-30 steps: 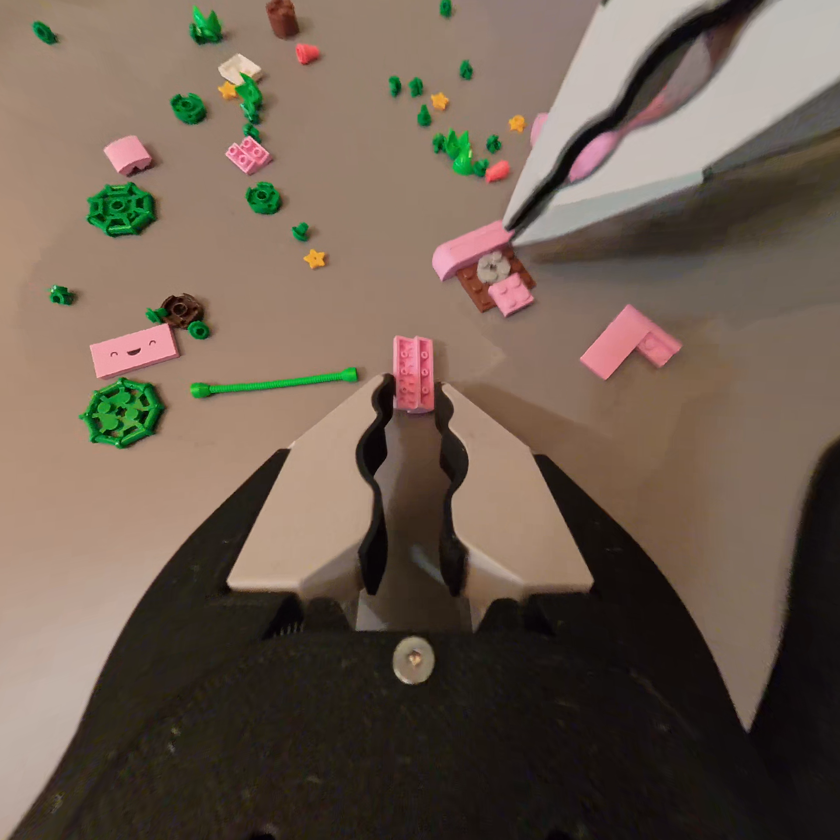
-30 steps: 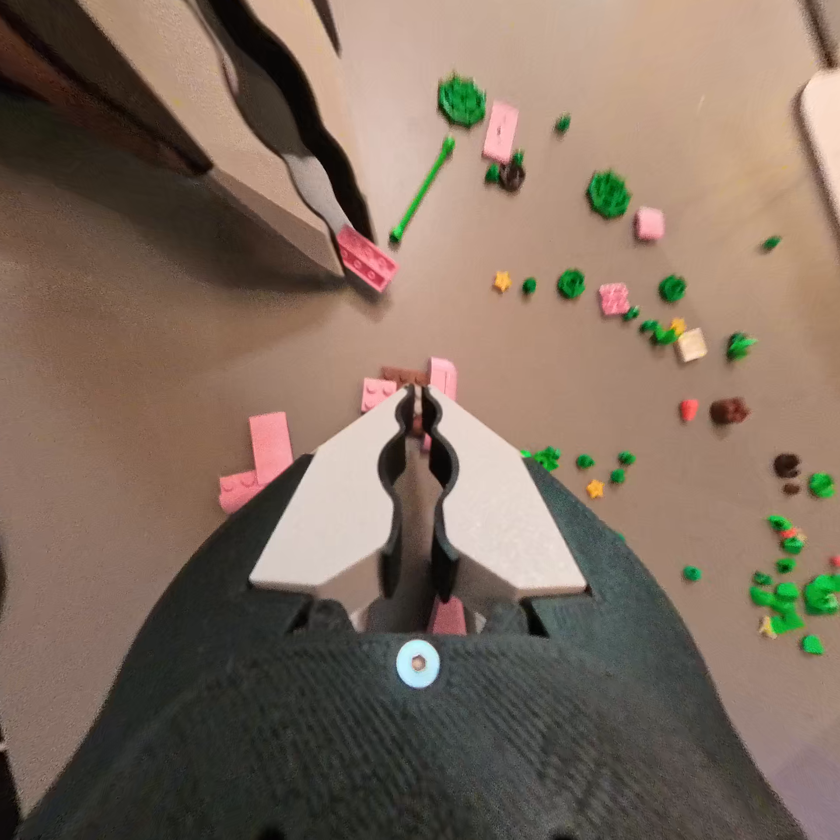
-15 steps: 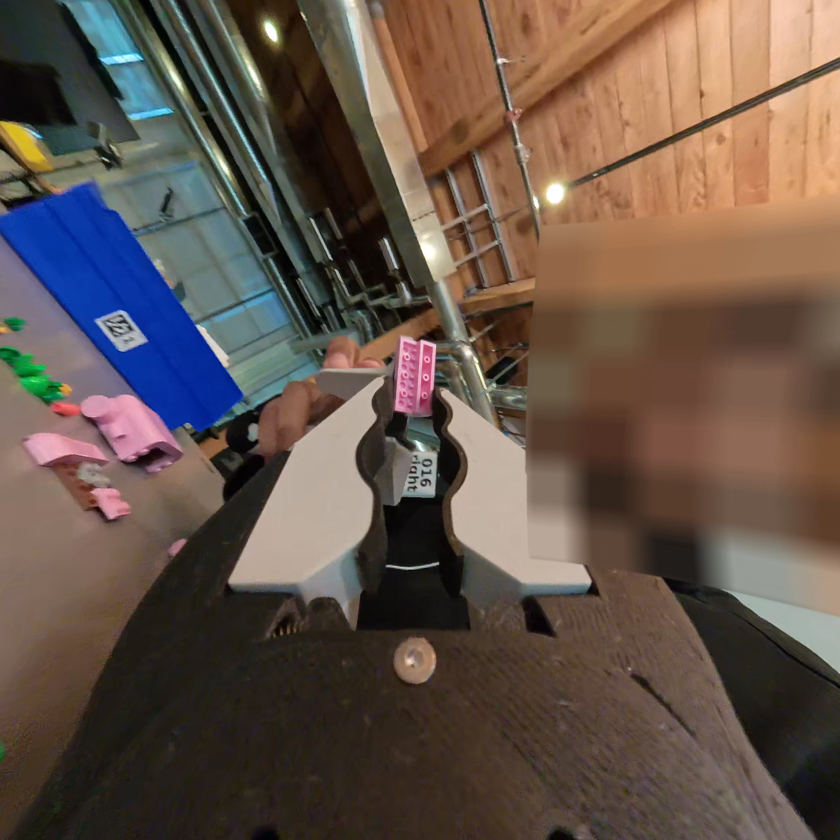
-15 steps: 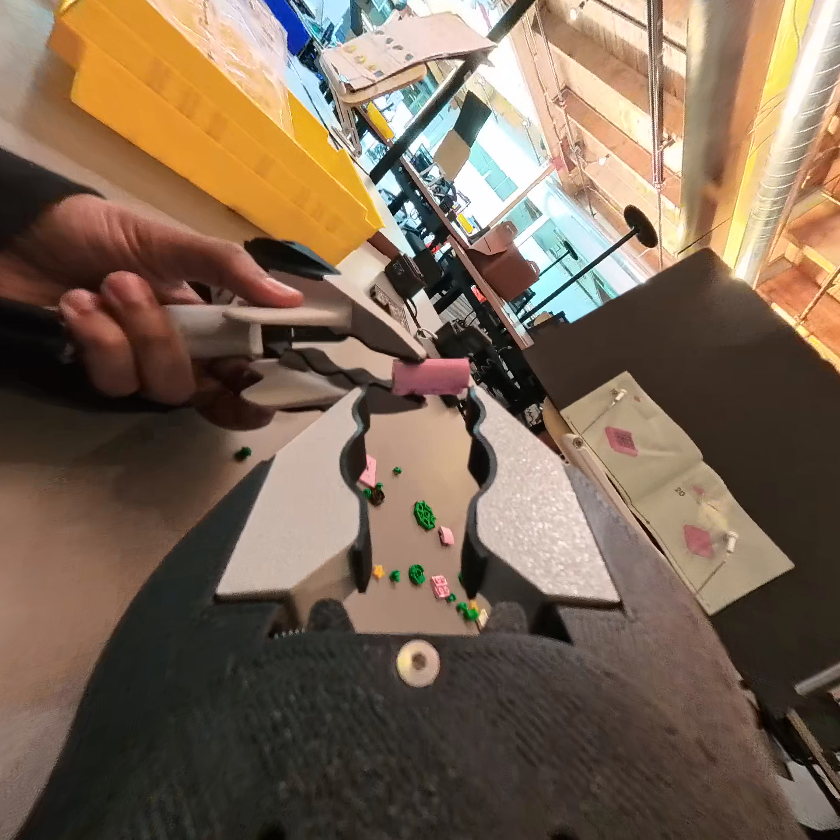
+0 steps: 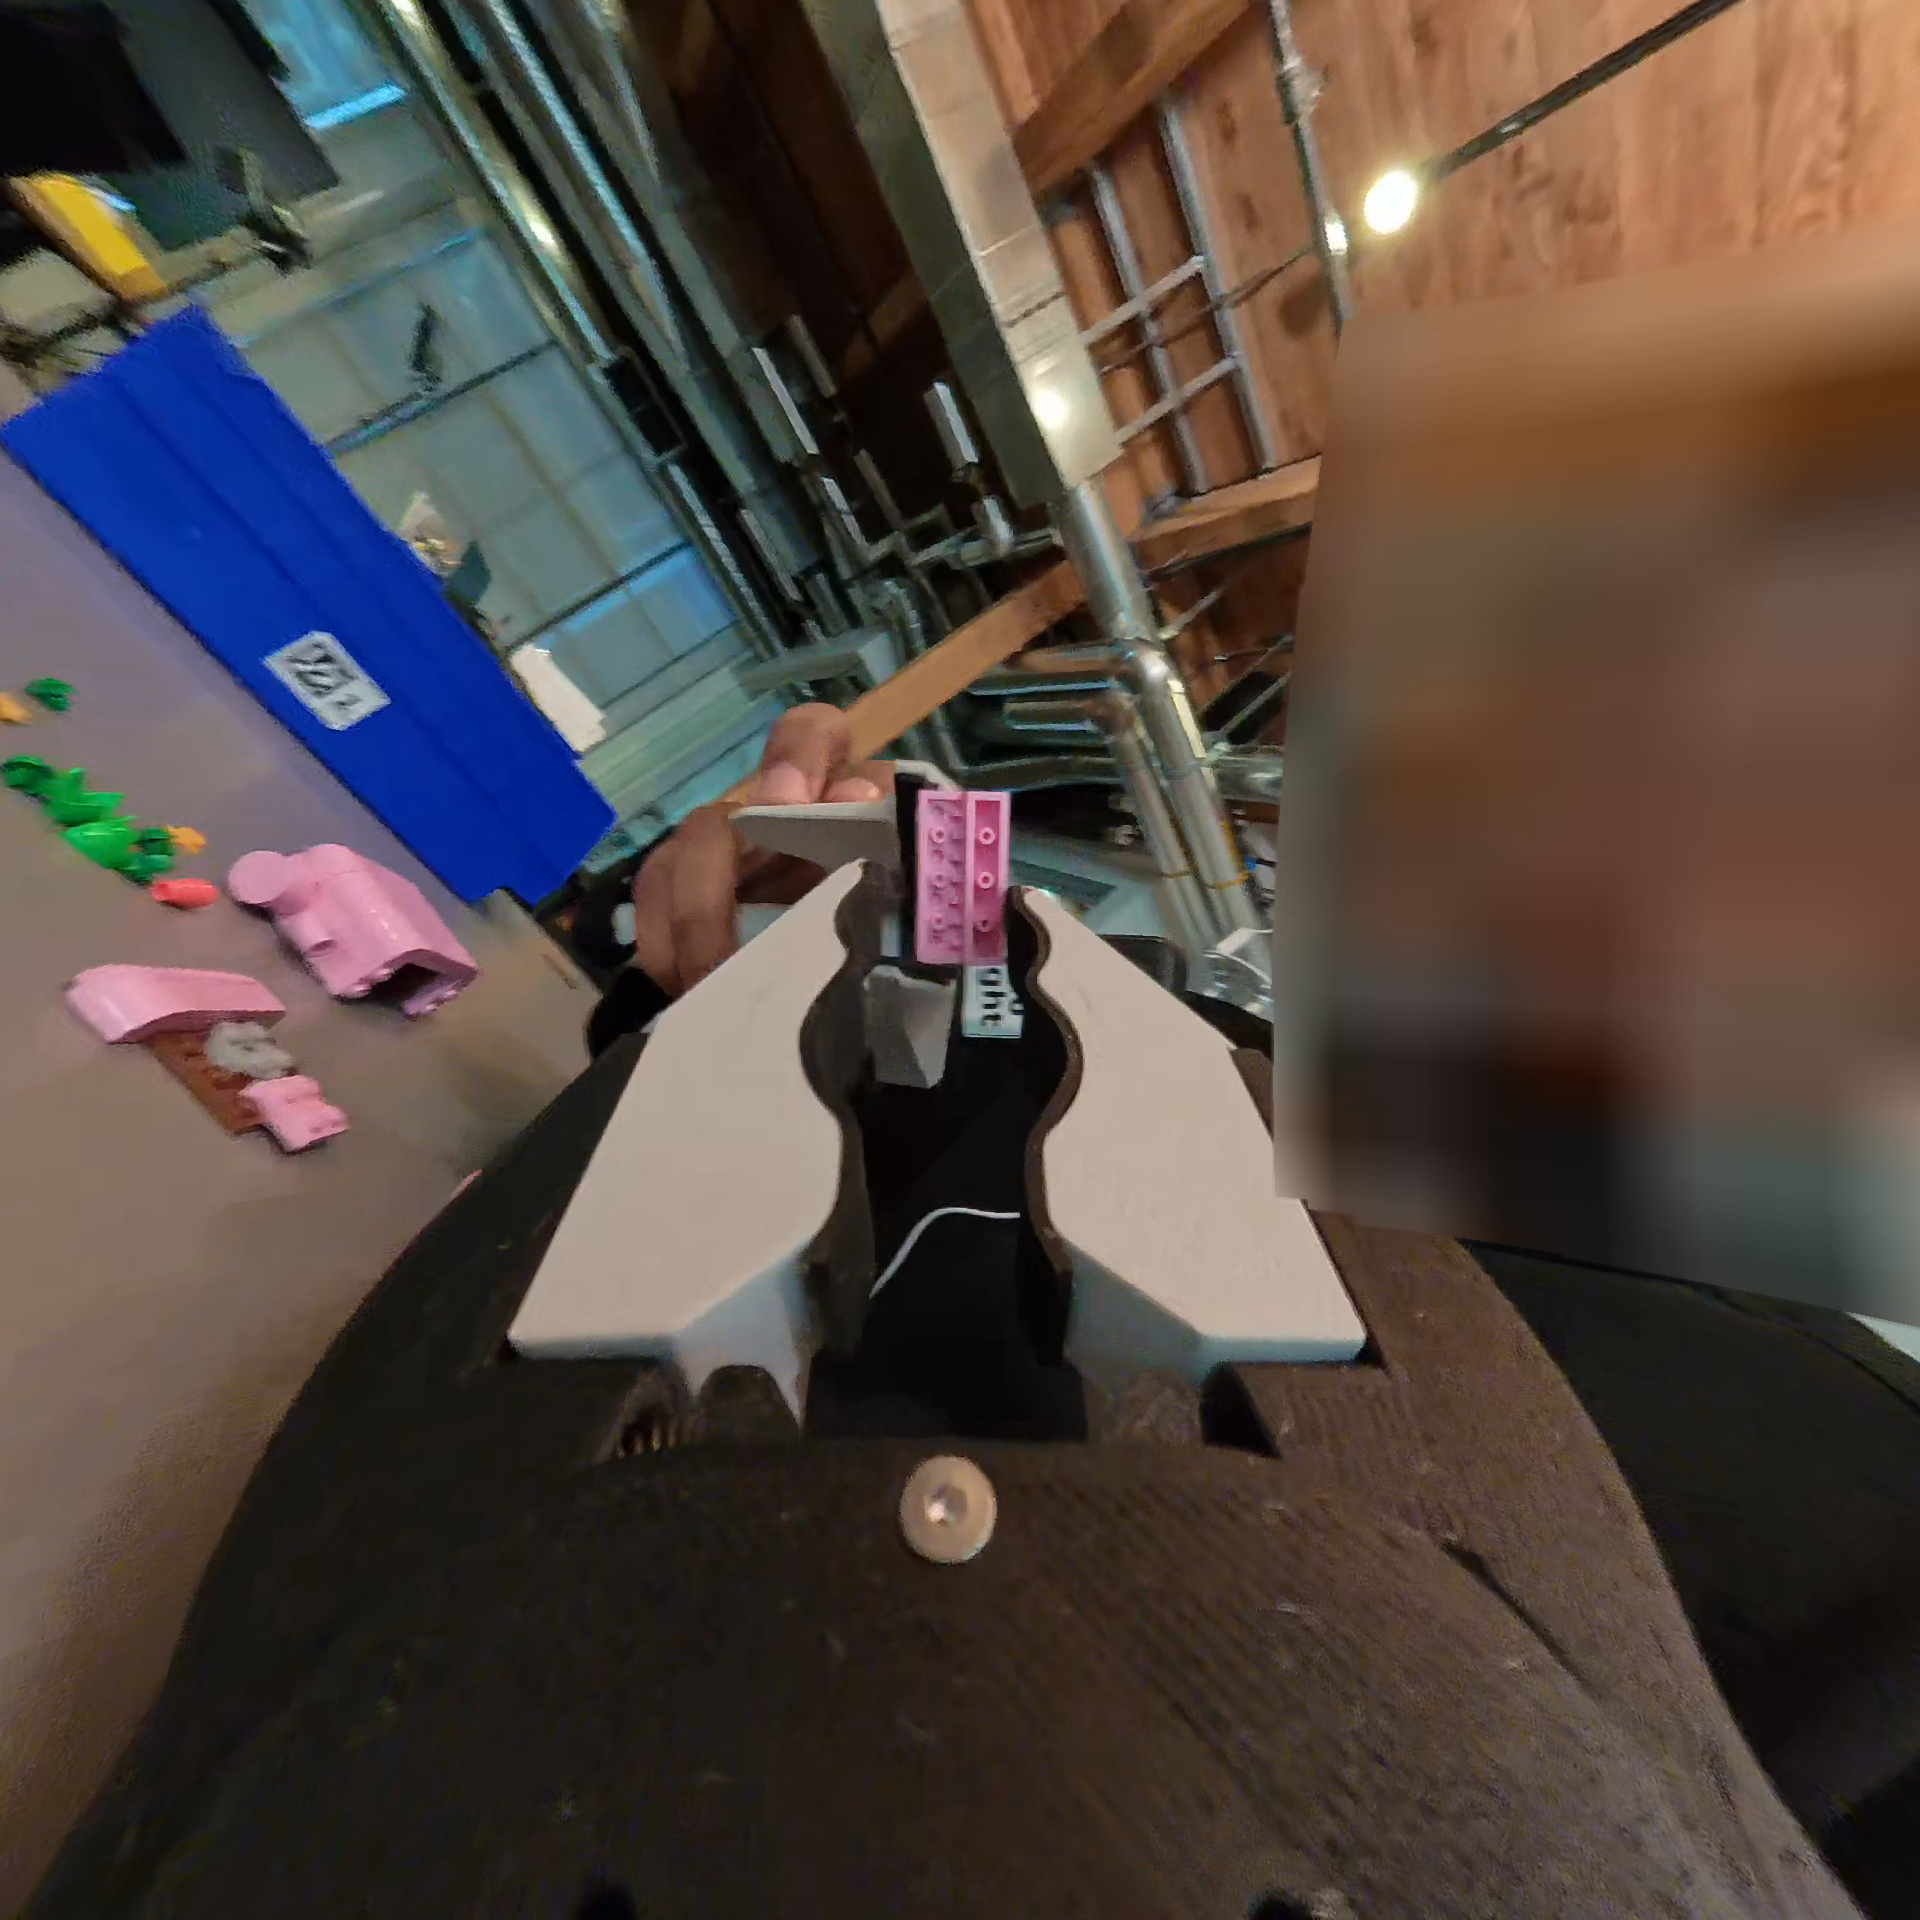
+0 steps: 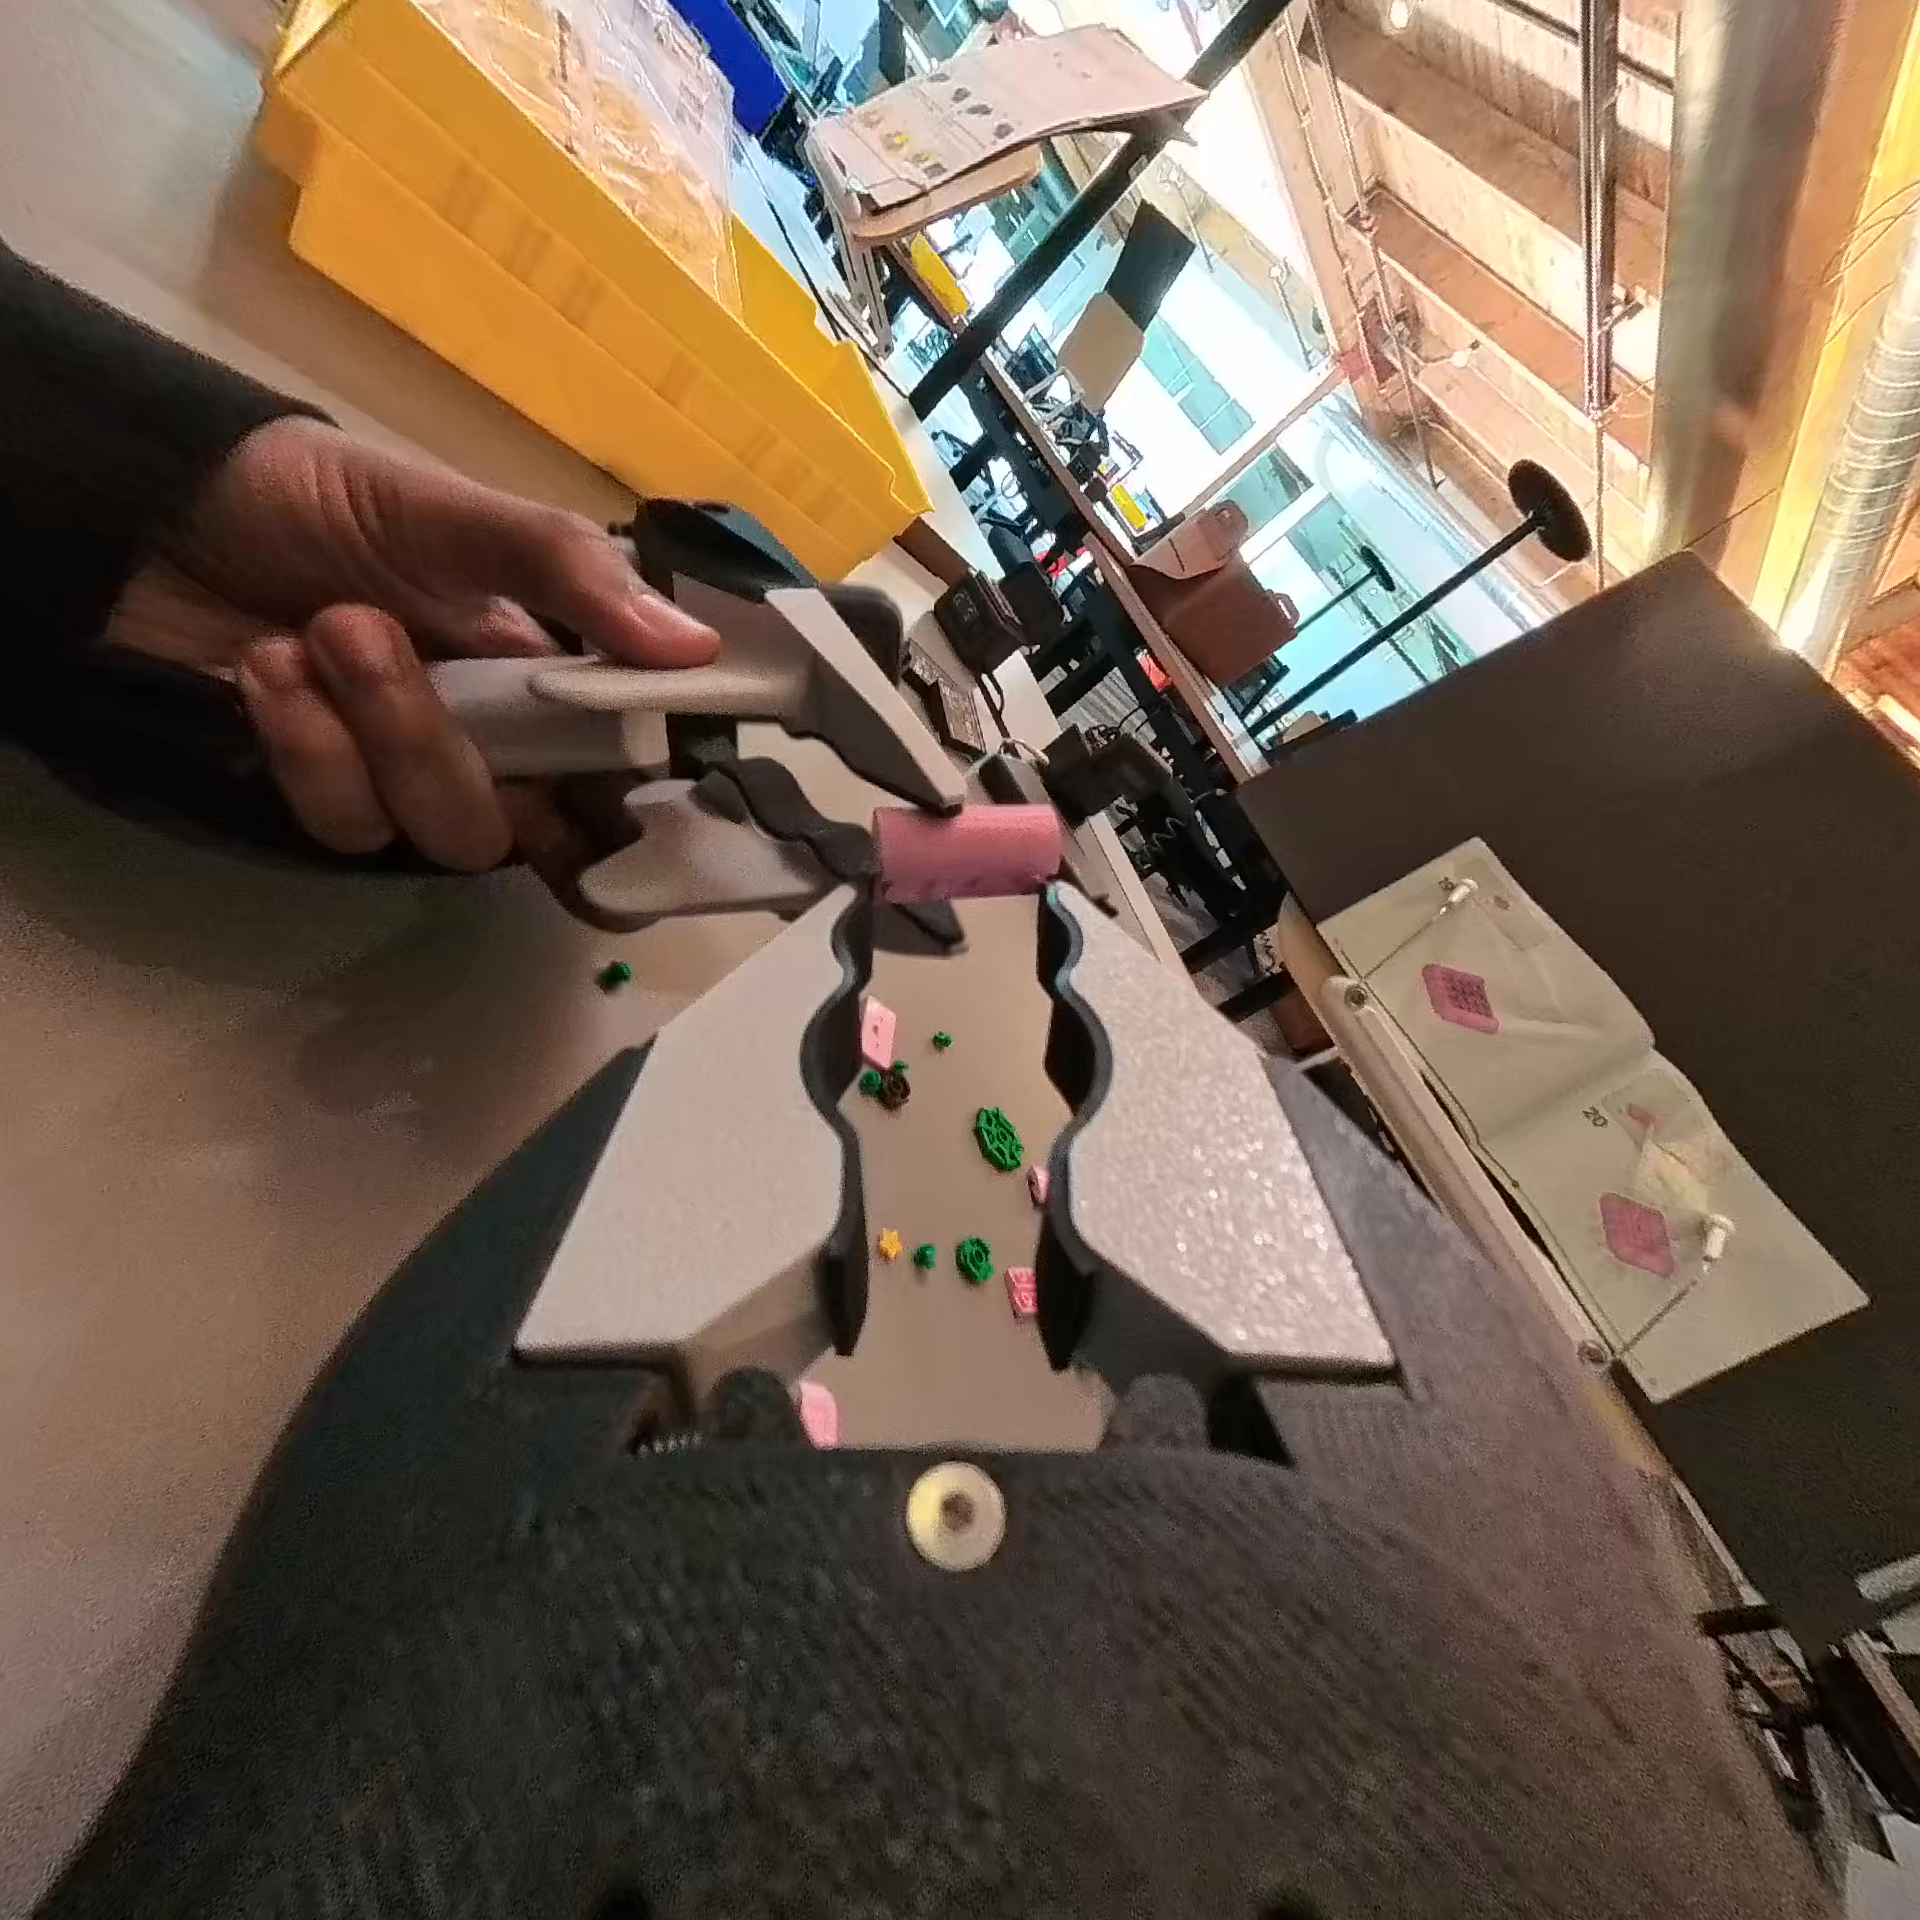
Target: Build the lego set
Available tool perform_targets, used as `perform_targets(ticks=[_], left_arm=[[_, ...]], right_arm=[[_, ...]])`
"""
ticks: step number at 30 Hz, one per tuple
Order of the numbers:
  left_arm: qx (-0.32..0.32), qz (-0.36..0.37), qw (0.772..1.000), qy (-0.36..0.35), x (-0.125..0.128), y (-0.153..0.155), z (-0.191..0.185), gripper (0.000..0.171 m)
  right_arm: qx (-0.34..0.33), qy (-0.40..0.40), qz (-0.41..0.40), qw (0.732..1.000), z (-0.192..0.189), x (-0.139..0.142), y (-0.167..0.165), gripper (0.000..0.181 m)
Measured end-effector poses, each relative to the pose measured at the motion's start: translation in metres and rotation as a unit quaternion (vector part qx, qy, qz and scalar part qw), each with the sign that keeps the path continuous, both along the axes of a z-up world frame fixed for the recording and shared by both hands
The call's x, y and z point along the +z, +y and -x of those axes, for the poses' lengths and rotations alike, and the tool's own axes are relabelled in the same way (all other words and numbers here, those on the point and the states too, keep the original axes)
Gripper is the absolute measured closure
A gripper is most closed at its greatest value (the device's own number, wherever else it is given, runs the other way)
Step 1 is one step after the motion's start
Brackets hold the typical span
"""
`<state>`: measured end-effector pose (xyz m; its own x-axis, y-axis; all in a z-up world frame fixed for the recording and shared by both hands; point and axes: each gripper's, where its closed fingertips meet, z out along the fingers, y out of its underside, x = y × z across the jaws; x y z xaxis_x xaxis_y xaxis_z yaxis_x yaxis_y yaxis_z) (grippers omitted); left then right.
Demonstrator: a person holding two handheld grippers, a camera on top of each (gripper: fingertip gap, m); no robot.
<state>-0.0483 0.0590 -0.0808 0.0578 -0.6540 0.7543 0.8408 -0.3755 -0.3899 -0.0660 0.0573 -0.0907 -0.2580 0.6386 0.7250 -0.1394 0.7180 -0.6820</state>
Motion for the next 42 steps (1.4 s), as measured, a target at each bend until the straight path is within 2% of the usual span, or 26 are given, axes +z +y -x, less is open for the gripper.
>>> perform_targets(ticks=[1, 3, 4, 7, 10, 11, 13, 16, 20, 25, 32, 35, 37, 38, 40, 42], left_arm=[[0.018, 0.016, 1.0, 0.015, -0.005, 0.003, 0.002, 0.143], [0.059, 0.043, 0.996, 0.058, -0.013, 0.009, 0.007, 0.117], [0.076, 0.056, 0.992, 0.088, -0.017, 0.011, 0.007, 0.113], [0.091, 0.113, 0.971, 0.189, -0.036, 0.019, -0.002, 0.123], [0.107, 0.149, 0.953, 0.242, -0.051, 0.025, -0.006, 0.156], [0.102, 0.146, 0.955, 0.238, -0.05, 0.025, -0.007, 0.165], [0.09, 0.141, 0.962, 0.217, -0.047, 0.023, -0.007, 0.168], [0.05, 0.122, 0.977, 0.166, -0.04, 0.019, -0.011, 0.169], [-0.016, 0.114, 0.984, 0.134, -0.039, 0.014, -0.022, 0.168], [-0.086, 0.117, 0.981, 0.133, -0.041, 0.005, -0.037, 0.168], [-0.136, 0.136, 0.969, 0.153, -0.052, 0.001, -0.053, 0.168], [-0.112, 0.149, 0.967, 0.175, -0.057, 0.006, -0.05, 0.166], [-0.057, 0.162, 0.959, 0.223, -0.064, 0.013, -0.039, 0.147], [-0.034, 0.159, 0.953, 0.256, -0.065, 0.014, -0.035, 0.145], [0.002, 0.159, 0.932, 0.325, -0.07, 0.015, -0.03, 0.14], [0.027, 0.158, 0.909, 0.384, -0.076, 0.018, -0.028, 0.141]], right_arm=[[-0.004, -0.004, -0.001, 1.0, -0.001, -0.002, 0.003, 0.151], [-0.015, -0.023, -0.009, 1.0, -0.003, -0.009, 0.01, 0.151], [-0.021, -0.035, -0.017, 0.999, -0.003, -0.014, 0.013, 0.152], [-0.044, -0.064, -0.048, 0.996, -0.004, -0.03, 0.021, 0.152], [-0.057, -0.096, -0.089, 0.99, -0.005, -0.049, 0.025, 0.151], [-0.054, -0.097, -0.094, 0.989, -0.006, -0.052, 0.025, 0.151], [-0.043, -0.093, -0.074, 0.992, -0.008, -0.05, 0.024, 0.151], [-0.007, -0.1, -0.019, 0.995, -0.014, -0.043, 0.02, 0.151], [0.042, -0.107, -0.01, 0.993, -0.024, -0.041, 0.014, 0.151], [0.093, -0.127, 0.014, 0.987, -0.039, -0.044, 0.005, 0.15], [0.125, -0.163, 0.007, 0.979, -0.051, -0.056, -0.002, 0.149], [0.104, -0.191, 0.002, 0.976, -0.048, -0.061, 0.005, 0.149], [0.07, -0.215, -0.002, 0.974, -0.045, -0.068, 0.018, 0.149], [0.045, -0.242, -0.002, 0.969, -0.043, -0.076, 0.028, 0.149], [-0.009, -0.331, 0.004, 0.944, -0.045, -0.101, 0.047, 0.149], [-0.042, -0.388, 0.02, 0.921, -0.045, -0.117, 0.056, 0.149]])
